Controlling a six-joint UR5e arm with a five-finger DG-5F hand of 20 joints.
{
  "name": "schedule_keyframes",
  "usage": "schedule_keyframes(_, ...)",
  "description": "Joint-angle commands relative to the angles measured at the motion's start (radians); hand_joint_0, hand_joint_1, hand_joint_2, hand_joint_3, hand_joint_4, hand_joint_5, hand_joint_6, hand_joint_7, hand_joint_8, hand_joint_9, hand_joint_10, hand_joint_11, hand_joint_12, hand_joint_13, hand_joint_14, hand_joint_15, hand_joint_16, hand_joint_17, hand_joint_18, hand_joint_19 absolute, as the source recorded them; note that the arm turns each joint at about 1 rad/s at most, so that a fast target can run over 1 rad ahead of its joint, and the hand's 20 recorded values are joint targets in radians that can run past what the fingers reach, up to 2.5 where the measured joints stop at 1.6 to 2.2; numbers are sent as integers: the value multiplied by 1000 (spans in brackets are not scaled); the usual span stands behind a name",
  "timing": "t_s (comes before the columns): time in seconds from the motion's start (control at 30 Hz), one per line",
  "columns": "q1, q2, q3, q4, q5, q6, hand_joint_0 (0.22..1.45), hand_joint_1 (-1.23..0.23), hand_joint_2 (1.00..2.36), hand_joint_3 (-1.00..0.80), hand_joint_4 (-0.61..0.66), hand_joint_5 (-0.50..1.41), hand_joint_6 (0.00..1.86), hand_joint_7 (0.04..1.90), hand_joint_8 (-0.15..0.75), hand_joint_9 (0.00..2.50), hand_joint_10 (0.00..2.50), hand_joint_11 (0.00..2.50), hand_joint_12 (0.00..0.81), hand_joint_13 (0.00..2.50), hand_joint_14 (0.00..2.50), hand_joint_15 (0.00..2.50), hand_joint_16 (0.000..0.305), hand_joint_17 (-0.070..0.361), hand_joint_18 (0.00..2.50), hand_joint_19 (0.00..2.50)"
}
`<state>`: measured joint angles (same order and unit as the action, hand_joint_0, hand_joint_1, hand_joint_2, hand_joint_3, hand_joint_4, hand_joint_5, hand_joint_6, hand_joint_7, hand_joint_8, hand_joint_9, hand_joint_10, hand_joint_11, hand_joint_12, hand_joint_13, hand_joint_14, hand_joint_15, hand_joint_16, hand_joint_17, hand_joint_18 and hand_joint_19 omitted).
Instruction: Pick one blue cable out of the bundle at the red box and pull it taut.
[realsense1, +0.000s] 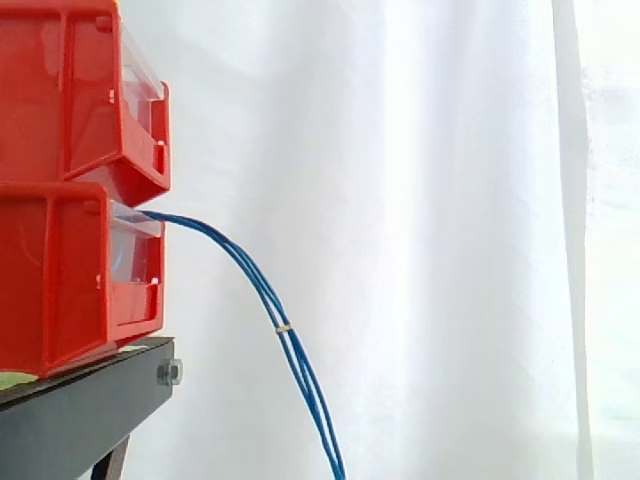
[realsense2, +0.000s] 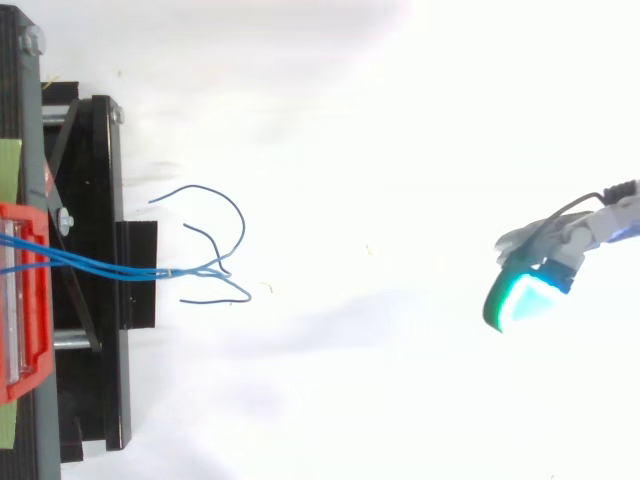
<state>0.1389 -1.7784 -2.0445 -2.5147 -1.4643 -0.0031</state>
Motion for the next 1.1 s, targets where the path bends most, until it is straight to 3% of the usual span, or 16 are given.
schedule_keyframes(0.0,11,-18,0,42,41,11,522,-730,1000,-500,237,-231,501,622,272,337,1,0,343,235,0,62,55,125,130,58)
schedule_keyframes(0.17,27,-27,0,50,125,-5,559,-848,1000,-500,226,-229,501,646,269,376,0,39,336,272,2,68,50,112,160,31)
schedule_keyframes(0.37,41,-53,0,88,170,-9,587,-912,1000,-500,226,-225,501,672,269,396,1,60,334,304,3,75,47,105,196,23)
schedule_keyframes(0.5,50,-52,0,105,211,-43,612,-957,1000,-500,227,-221,501,685,271,420,1,83,334,331,4,74,45,101,223,14)
schedule_keyframes(0.53,54,-52,0,109,248,-86,619,-969,1000,-500,229,-220,501,693,270,422,0,89,334,341,2,77,44,99,242,12)
schedule_keyframes(0.8,77,-53,0,137,311,-147,619,-1091,1000,-500,221,-222,501,703,264,425,2,105,329,381,3,82,41,92,295,0)
schedule_keyframes(0.97,88,-79,0,155,340,-152,569,-1091,1000,-500,221,-224,502,714,266,424,4,112,329,386,3,89,41,93,301,0)
schedule_keyframes(1.07,93,-121,12,203,355,-150,541,-1075,1000,-500,232,-223,502,715,272,427,2,125,332,389,3,103,42,94,303,6)
